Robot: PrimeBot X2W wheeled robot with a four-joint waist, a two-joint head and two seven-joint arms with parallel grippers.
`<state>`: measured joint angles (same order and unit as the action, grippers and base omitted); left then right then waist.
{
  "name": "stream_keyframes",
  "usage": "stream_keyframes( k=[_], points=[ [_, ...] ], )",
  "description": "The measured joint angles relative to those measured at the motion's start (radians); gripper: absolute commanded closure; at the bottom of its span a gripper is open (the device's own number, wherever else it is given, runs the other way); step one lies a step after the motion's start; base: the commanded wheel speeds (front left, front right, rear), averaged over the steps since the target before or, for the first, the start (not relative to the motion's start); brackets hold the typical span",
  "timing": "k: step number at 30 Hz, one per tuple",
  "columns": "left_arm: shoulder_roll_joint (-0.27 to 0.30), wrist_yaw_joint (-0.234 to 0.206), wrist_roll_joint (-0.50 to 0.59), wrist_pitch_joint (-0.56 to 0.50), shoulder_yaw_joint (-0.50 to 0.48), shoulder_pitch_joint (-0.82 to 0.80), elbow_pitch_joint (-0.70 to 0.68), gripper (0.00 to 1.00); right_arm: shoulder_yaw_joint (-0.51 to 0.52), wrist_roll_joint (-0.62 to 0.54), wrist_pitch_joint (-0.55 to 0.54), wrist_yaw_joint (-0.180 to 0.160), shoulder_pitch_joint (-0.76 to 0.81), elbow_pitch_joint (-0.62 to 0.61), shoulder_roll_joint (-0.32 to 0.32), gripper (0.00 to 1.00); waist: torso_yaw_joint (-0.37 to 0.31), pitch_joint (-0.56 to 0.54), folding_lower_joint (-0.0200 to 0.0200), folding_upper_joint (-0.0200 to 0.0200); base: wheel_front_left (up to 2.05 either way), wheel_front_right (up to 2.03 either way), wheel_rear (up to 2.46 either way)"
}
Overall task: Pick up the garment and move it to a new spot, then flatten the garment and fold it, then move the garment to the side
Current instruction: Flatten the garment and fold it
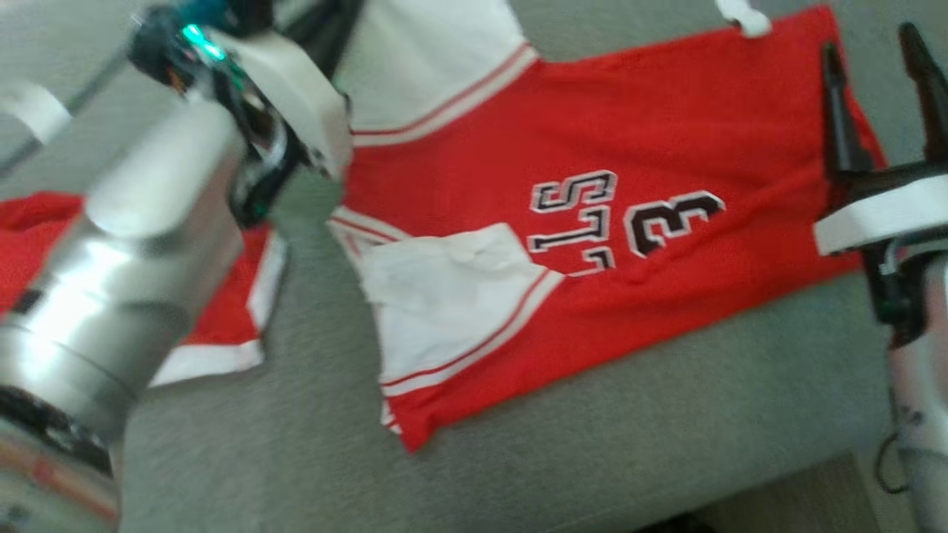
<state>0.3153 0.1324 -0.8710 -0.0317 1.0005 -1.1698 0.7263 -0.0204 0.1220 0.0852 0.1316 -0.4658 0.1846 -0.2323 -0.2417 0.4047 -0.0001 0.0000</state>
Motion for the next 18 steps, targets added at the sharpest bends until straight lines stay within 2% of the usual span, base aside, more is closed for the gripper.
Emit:
stream_keyframes(
  k=[4, 5, 7, 12, 18],
  points=[
    [-0.01, 0.0, 0.01, 0.035, 0.032, 0.06, -0.049, 1.0, 0.009, 0.04, -0.114, 0.0, -0.027, 0.075, -0.064, 0.0, 0.071, -0.037, 0.0, 0.0, 0.0, 0.0, 0.0],
    [-0.015, -0.003, 0.021, 0.043, 0.043, 0.079, -0.082, 1.0, 0.02, 0.045, -0.17, 0.0, -0.045, 0.13, -0.099, 0.0, 0.107, -0.05, 0.0, 0.0, 0.0, 0.0, 0.0],
    [-0.02, -0.011, 0.029, 0.047, 0.051, 0.09, -0.122, 1.0, 0.041, 0.045, -0.216, 0.0, -0.072, 0.192, -0.129, 0.0, 0.141, -0.058, -0.0001, 0.0, 0.0, 0.0, 0.0],
    [-0.027, -0.037, 0.029, 0.05, 0.067, 0.095, -0.226, 1.0, 0.098, 0.019, -0.307, 0.0, -0.171, 0.346, -0.163, 0.0, 0.209, -0.053, 0.0, 0.0, 0.0, 0.0, 0.0],
    [-0.034, -0.063, 0.045, 0.033, 0.079, 0.1, -0.304, 1.0, 0.14, -0.049, -0.354, 0.0, -0.275, 0.491, -0.184, 0.0, 0.246, 0.002, 0.0003, 0.0, 0.0, 0.0, 0.0]
  ],
)
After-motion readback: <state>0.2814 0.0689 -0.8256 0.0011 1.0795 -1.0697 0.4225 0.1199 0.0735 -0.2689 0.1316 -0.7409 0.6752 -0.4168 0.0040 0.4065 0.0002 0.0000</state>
